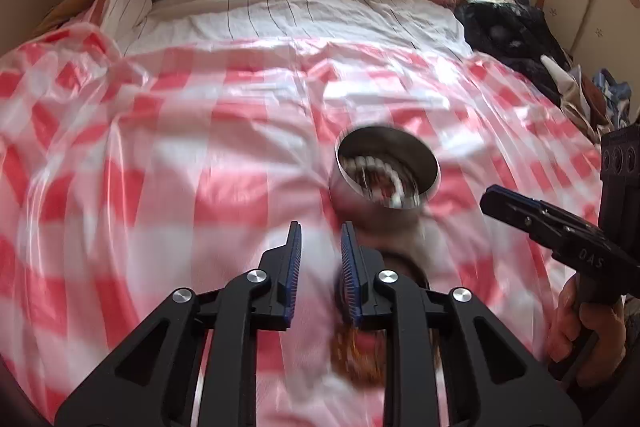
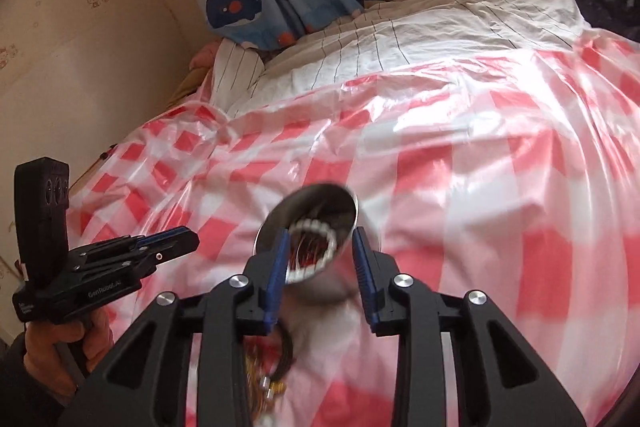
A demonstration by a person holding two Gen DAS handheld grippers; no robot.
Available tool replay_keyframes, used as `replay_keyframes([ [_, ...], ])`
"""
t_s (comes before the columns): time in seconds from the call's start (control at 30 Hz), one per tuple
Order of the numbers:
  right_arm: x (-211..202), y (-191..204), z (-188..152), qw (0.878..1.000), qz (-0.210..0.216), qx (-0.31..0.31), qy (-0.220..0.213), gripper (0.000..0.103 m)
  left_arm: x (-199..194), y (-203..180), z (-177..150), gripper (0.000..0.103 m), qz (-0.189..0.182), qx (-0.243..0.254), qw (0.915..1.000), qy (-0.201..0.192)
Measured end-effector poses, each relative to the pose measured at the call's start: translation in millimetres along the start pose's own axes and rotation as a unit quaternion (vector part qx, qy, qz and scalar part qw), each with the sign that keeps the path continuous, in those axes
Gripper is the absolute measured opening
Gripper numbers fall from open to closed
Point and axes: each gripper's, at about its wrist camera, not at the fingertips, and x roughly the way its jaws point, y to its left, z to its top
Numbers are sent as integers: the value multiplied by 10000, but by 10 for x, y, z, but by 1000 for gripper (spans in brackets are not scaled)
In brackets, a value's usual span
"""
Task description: Organize jewelry
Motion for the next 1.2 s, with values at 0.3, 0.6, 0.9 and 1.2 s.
replay_keyframes([
  [0.3, -481, 103, -1042, 9982, 201, 448, 336, 47, -216, -229, -655, 24, 46, 346, 9993, 152],
  [0.6, -461, 248, -1157, 9993, 136, 218, 275, 47, -161, -166, -632, 24, 309, 340, 9989, 52],
  [0.9, -113, 656, -952, 9946, 130, -813, 624, 29, -101, -150, -580, 24, 329, 292, 9990, 88],
  [1.2, 230, 649, -883, 9887, -302, -1109, 965, 7, -120, -98, -548, 27, 254, 144, 9996, 69],
])
